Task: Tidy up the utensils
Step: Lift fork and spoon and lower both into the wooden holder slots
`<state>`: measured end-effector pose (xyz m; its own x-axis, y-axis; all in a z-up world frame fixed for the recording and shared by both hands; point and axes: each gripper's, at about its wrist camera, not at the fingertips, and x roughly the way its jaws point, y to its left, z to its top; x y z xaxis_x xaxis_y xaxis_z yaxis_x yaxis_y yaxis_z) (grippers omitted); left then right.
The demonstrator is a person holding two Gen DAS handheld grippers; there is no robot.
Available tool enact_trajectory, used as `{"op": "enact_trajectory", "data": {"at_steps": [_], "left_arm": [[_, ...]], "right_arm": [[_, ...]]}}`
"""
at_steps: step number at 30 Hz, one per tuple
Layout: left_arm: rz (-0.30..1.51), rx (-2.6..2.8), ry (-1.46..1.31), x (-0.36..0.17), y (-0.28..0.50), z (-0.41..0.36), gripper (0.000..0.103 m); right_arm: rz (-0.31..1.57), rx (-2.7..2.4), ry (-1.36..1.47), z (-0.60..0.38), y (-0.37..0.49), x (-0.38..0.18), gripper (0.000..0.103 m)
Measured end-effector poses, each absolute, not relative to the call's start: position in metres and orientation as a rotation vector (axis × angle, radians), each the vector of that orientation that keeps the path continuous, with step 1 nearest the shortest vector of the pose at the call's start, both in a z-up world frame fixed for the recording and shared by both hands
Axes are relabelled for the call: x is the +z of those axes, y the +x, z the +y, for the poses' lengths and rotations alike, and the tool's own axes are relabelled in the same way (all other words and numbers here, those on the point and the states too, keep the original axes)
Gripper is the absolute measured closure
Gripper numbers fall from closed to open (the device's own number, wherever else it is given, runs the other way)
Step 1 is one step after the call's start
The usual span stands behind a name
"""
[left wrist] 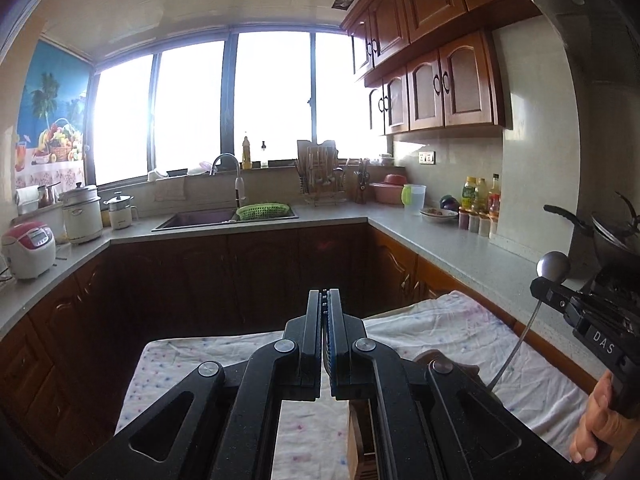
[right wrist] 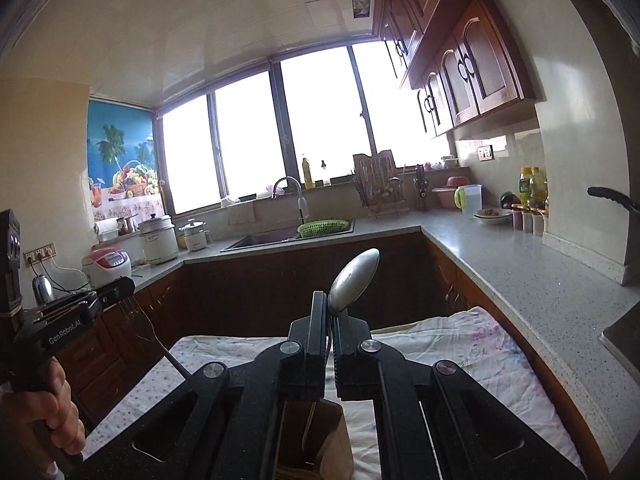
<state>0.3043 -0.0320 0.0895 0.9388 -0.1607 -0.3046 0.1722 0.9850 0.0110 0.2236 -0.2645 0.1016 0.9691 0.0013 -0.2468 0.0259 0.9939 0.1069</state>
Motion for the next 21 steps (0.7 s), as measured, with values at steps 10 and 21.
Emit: {"op": "enact_trajectory", "data": {"at_steps": [10,21], "left_arm": [[0.441,-0.214,0.065,0.041,0.355,-0.055,0.101],[0.461,-0.25,0.052,0.048,0.356,-0.034,0.101]], "right_arm": [[0.417,0.05,0.117,-0.268,0.254,0.04,0.101],[0.484,0.072,0.137,-0.269,0.261,0.032,0.101]]}}
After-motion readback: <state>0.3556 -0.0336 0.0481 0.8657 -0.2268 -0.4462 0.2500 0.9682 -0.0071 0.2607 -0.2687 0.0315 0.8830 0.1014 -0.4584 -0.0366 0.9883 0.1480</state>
